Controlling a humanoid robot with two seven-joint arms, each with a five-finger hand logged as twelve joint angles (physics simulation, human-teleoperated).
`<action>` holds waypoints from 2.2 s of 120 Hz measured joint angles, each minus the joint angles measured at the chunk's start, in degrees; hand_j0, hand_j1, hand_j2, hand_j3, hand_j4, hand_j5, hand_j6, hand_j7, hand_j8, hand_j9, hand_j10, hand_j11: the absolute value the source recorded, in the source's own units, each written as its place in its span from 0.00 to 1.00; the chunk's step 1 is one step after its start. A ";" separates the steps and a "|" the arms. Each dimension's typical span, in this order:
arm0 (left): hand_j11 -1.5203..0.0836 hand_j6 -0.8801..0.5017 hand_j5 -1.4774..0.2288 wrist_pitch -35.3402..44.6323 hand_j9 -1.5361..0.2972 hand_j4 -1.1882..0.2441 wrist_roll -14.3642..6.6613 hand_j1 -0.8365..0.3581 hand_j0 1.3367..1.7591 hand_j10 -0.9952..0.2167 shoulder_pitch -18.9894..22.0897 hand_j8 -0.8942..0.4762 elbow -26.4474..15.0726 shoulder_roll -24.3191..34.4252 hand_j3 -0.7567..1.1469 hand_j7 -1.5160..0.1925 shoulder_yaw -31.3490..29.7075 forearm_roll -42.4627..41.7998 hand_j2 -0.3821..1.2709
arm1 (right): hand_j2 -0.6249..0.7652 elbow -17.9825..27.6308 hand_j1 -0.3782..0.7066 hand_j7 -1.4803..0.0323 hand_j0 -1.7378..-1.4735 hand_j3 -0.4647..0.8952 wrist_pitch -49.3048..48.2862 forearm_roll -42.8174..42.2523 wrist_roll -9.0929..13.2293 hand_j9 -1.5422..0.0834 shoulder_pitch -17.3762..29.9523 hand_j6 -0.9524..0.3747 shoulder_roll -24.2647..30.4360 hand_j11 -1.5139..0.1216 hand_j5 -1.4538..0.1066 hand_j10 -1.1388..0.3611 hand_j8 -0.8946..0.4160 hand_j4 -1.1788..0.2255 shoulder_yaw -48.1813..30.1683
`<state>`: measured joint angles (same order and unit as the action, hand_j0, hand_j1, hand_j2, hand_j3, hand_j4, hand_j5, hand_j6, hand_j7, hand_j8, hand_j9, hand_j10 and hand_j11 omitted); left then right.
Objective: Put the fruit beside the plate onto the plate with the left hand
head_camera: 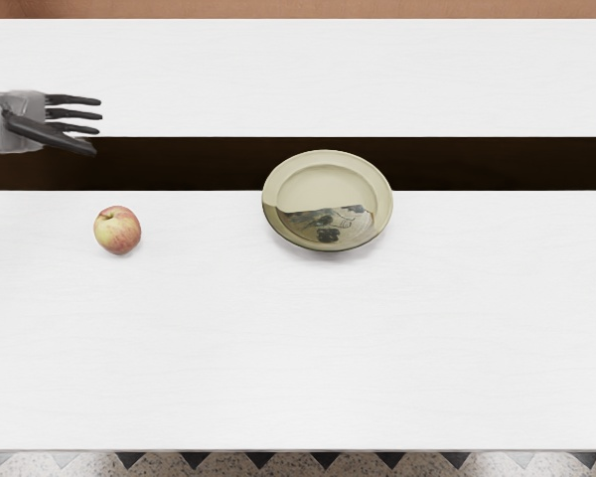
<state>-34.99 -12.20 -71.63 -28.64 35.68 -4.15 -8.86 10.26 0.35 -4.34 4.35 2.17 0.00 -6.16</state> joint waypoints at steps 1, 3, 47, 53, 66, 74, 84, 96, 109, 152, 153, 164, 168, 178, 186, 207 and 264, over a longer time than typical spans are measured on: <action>0.75 0.46 0.68 0.00 0.66 0.66 0.00 0.75 0.76 0.62 -0.04 0.47 -0.12 0.00 0.40 0.70 0.00 0.05 0.26 | 0.45 -0.01 0.06 0.96 0.30 0.34 0.00 0.00 0.00 0.93 0.00 0.70 0.00 0.91 0.91 0.74 0.66 0.82 0.01; 0.75 0.46 0.68 -0.01 0.66 0.66 0.00 0.75 0.76 0.62 -0.07 0.47 -0.37 0.00 0.40 0.70 -0.01 0.12 0.26 | 0.45 -0.01 0.06 0.96 0.30 0.34 0.00 0.00 -0.02 0.93 -0.01 0.70 0.00 0.91 0.91 0.74 0.66 0.82 0.01; 0.75 0.46 0.68 -0.02 0.66 0.66 -2.46 0.75 0.76 0.62 -13.65 0.47 -3.08 0.04 0.40 0.70 -0.01 23.72 0.26 | 0.45 -0.07 0.06 0.96 0.30 0.34 0.00 0.03 0.08 0.93 0.45 0.70 0.00 0.91 0.91 0.74 0.66 0.82 0.14; 0.75 0.46 0.68 -0.02 0.66 0.66 -2.69 0.75 0.76 0.62 -14.89 0.47 -4.07 0.09 0.40 0.70 -0.01 28.36 0.26 | 0.45 -0.07 0.06 0.96 0.30 0.34 0.00 0.03 0.10 0.93 0.46 0.70 0.00 0.91 0.91 0.74 0.66 0.82 0.16; 0.75 0.46 0.68 -0.02 0.66 0.66 -7.22 0.75 0.76 0.62 -14.69 0.47 -9.66 1.03 0.40 0.70 -0.08 34.36 0.26 | 0.45 -0.07 0.06 0.96 0.30 0.34 0.00 0.04 0.12 0.93 0.47 0.70 0.00 0.91 0.91 0.74 0.66 0.82 0.16; 0.75 0.46 0.68 -0.02 0.66 0.66 -9.13 0.75 0.76 0.62 -14.95 0.47 -16.54 3.64 0.40 0.70 -1.18 37.11 0.26 | 0.45 -0.06 0.06 0.96 0.30 0.34 0.00 0.04 0.13 0.93 0.47 0.70 0.00 0.91 0.91 0.74 0.66 0.82 0.17; 0.75 0.46 0.68 -0.03 0.66 0.66 -10.31 0.75 0.76 0.62 -16.86 0.47 -25.37 5.69 0.40 0.70 -4.14 40.61 0.26 | 0.45 -0.06 0.06 0.96 0.30 0.34 0.00 0.03 0.13 0.93 0.47 0.70 0.00 0.91 0.91 0.74 0.66 0.82 0.17; 0.75 0.46 0.68 1.57 0.66 0.66 -10.90 0.75 0.76 0.62 -21.39 0.47 -34.41 6.59 0.40 0.70 -10.00 43.65 0.26 | 0.45 -0.05 0.06 0.96 0.30 0.34 0.00 0.04 0.13 0.93 0.47 0.70 0.00 0.91 0.91 0.74 0.66 0.82 0.16; 0.75 0.46 0.68 7.96 0.66 0.66 -11.14 0.75 0.76 0.62 -25.38 0.47 -40.96 6.54 0.40 0.70 -17.18 45.03 0.26 | 0.45 -0.06 0.06 0.96 0.30 0.34 0.00 0.04 0.14 0.93 0.47 0.70 0.00 0.91 0.91 0.74 0.66 0.82 0.16; 0.75 0.46 0.68 25.28 0.66 0.66 -11.33 0.75 0.76 0.62 -26.11 0.47 -50.91 2.87 0.40 0.70 -26.78 45.75 0.26 | 0.45 -0.07 0.06 0.96 0.30 0.34 0.00 0.03 0.14 0.93 0.47 0.70 0.00 0.91 0.91 0.74 0.66 0.82 0.16; 0.75 0.46 0.68 25.53 0.66 0.66 -11.33 0.75 0.76 0.62 -26.11 0.47 -50.96 2.69 0.40 0.70 -26.84 45.75 0.26 | 0.45 -0.07 0.06 0.96 0.30 0.34 0.00 0.04 0.14 0.93 0.47 0.70 0.00 0.91 0.91 0.74 0.66 0.82 0.16; 0.75 0.46 0.68 28.02 0.66 0.66 -11.34 0.75 0.76 0.62 -25.88 0.47 -51.30 0.99 0.40 0.70 -27.49 45.77 0.26 | 0.45 -0.06 0.06 0.96 0.30 0.34 0.00 0.04 0.14 0.93 0.47 0.70 0.00 0.91 0.91 0.74 0.66 0.82 0.17; 0.75 0.46 0.68 28.58 0.66 0.66 -11.35 0.75 0.76 0.62 -25.69 0.47 -51.29 0.39 0.40 0.70 -27.69 45.78 0.26 | 0.45 -0.06 0.06 0.96 0.30 0.34 0.00 0.04 0.14 0.93 0.47 0.70 0.00 0.91 0.91 0.74 0.66 0.82 0.16; 0.75 0.46 0.68 31.17 0.66 0.66 -11.35 0.75 0.76 0.62 -25.67 0.47 -51.19 -0.96 0.40 0.70 -28.94 45.82 0.26 | 0.45 -0.07 0.06 0.96 0.30 0.34 0.00 0.04 0.14 0.93 0.47 0.70 0.00 0.91 0.91 0.74 0.66 0.82 0.15; 0.75 0.46 0.68 33.46 0.66 0.66 -11.35 0.75 0.76 0.62 -25.27 0.47 -51.11 -1.82 0.40 0.70 -29.92 45.77 0.26 | 0.45 -0.06 0.06 0.96 0.30 0.34 0.00 0.04 0.14 0.93 0.47 0.70 0.00 0.91 0.91 0.74 0.66 0.82 0.17; 0.75 0.46 0.68 36.11 0.66 0.66 -11.35 0.75 0.76 0.62 -23.61 0.47 -50.05 -3.58 0.40 0.70 -31.48 45.56 0.26 | 0.45 -0.05 0.06 0.96 0.30 0.34 0.00 0.04 0.14 0.93 0.47 0.70 0.00 0.91 0.91 0.74 0.66 0.82 0.16; 0.75 0.45 0.68 42.45 0.66 0.65 -11.34 0.74 0.76 0.61 -19.87 0.47 -46.23 -7.00 0.40 0.70 -34.67 45.26 0.26 | 0.45 -0.06 0.06 0.96 0.30 0.34 0.00 0.03 0.14 0.93 0.47 0.70 0.00 0.91 0.91 0.74 0.66 0.82 0.17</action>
<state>7.46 -23.54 -91.50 -74.87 28.69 -38.82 36.40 10.20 0.35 -4.31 4.48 2.64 0.00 -5.99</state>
